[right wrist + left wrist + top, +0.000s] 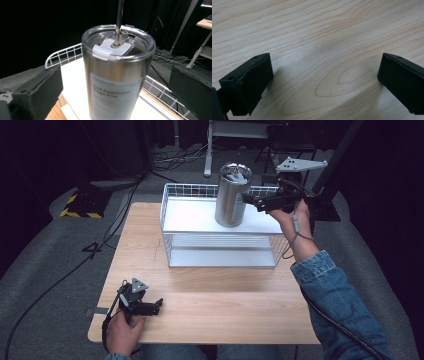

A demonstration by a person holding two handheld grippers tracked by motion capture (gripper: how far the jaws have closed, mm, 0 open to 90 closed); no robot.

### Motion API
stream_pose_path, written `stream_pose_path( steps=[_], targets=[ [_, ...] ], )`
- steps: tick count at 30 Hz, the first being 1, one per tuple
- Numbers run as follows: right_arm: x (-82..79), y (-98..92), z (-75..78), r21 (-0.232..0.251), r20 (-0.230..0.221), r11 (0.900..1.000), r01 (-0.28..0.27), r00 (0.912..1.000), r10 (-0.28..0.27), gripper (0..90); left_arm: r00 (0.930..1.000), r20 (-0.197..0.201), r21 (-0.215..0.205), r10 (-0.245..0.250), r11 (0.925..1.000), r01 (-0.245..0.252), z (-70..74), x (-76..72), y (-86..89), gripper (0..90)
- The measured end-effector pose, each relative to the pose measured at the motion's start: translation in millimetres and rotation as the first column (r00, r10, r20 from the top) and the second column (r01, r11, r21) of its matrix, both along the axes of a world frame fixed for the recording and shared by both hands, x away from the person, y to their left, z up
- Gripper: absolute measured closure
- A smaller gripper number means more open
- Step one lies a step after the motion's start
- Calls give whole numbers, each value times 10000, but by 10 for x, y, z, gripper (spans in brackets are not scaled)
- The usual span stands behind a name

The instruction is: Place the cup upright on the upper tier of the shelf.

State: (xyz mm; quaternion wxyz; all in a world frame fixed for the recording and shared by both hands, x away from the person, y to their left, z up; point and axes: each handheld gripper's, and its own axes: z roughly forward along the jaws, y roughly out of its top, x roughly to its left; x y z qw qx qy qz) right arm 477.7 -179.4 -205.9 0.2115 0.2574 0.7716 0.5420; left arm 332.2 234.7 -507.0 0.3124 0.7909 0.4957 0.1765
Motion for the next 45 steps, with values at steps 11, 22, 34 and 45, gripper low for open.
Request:
stream_pose_path(
  steps=[11,22,34,45],
  targets=[
    [-356,-221,-36,-149,241,9993,-350,9991,354,0,10000,0,7,-5,10000,5,0,0,0,6],
    [-656,-469,-165,95,225,9986,-528,9984,526,0,10000,-1,9,-7,10000,7,1,1,1,5],
    [-859,-711,-415,-52,21,9992,-392,9992,392,0,10000,-37,22,-45,10000,45,3,11,2,6],
    [-993,-908,-711,-1001,-253,9950,-63,9997,38,0,10000,-10,16,-25,10000,25,2,20,0,6]
  ],
)
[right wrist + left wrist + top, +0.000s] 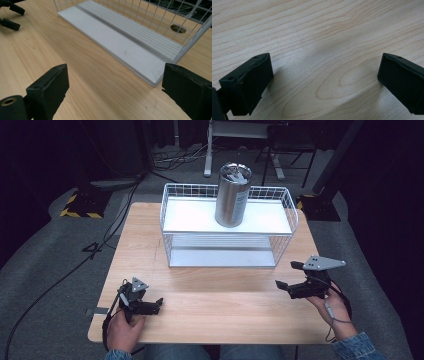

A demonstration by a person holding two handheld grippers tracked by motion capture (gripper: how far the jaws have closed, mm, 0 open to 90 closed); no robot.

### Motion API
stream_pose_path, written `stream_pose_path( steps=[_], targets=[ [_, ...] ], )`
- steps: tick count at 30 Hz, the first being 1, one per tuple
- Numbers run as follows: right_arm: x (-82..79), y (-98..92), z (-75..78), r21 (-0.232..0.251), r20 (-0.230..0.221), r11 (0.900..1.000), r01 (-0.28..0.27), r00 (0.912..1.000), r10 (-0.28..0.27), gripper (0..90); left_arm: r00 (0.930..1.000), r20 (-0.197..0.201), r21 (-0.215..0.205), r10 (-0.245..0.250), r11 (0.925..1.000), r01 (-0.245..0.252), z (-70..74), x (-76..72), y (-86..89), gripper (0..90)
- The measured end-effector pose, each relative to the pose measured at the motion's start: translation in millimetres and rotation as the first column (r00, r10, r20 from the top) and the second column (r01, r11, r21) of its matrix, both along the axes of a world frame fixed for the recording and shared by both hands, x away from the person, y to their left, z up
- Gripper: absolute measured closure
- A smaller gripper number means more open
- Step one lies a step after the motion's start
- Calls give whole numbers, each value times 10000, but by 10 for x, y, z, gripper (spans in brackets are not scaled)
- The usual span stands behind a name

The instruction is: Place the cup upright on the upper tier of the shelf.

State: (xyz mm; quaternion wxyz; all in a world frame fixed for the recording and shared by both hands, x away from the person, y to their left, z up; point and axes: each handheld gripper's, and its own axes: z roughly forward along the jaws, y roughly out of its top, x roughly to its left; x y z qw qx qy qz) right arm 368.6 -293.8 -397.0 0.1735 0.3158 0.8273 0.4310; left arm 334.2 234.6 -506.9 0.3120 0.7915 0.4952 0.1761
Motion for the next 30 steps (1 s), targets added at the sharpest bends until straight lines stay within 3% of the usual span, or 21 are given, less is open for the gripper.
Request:
stream_pose_path(
  steps=[8,16,30],
  targets=[
    [-9,-12,-279,-389,-486,9992,20,9988,-39,98,10000,-5,-11,1,10000,-1,0,0,-1,6],
    [-25,12,-519,-471,-996,9989,-17,9950,-30,115,10000,-4,-11,4,10000,-4,0,-1,-1,5],
    [-73,20,-826,-769,-1517,9970,87,9882,-203,134,10000,-4,-12,4,10000,-4,0,0,-1,5]
  ],
)
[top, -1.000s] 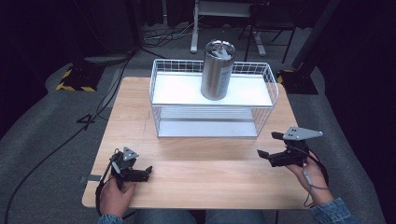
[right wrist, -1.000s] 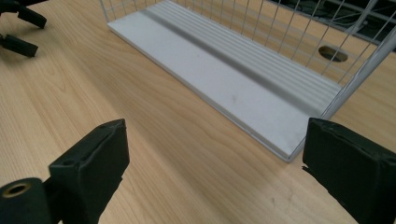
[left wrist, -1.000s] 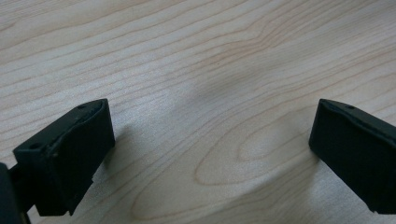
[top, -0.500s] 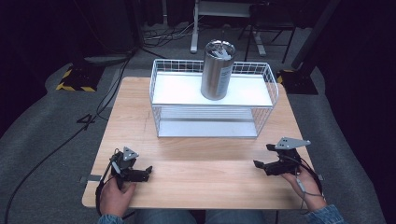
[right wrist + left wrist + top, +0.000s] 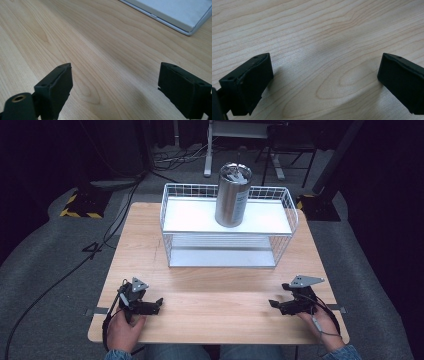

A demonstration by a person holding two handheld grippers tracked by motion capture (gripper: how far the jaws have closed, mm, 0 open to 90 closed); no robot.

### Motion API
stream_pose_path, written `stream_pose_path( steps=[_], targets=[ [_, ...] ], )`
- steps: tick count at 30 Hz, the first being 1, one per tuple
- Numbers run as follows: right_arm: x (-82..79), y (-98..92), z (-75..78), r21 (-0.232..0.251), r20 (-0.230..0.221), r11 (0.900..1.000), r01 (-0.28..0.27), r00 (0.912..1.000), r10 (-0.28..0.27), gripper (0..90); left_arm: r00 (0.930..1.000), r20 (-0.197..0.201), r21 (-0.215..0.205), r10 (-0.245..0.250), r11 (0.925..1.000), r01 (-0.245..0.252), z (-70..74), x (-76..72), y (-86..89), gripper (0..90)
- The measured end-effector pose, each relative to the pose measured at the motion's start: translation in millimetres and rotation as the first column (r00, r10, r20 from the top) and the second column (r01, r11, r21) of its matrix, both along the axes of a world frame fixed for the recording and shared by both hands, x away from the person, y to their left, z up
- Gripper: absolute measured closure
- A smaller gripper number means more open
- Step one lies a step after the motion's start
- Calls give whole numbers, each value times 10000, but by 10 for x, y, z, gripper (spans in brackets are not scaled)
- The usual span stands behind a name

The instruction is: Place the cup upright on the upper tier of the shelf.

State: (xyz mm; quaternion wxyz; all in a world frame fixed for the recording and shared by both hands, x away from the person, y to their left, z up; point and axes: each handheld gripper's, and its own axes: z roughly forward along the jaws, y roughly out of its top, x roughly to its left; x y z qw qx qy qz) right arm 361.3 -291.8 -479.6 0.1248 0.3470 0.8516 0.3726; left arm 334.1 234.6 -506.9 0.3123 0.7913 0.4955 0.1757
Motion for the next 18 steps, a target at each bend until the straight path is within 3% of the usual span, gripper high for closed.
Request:
stream_pose_path(
  steps=[10,18],
  targets=[
    [2,21,-154,-608,-330,9981,19,9994,-39,152,10000,-1,1,-2,10000,2,0,0,0,6],
    [-8,53,-264,-336,388,9989,328,9988,-315,70,10000,7,6,7,10000,-7,0,-1,-1,5]
  ],
)
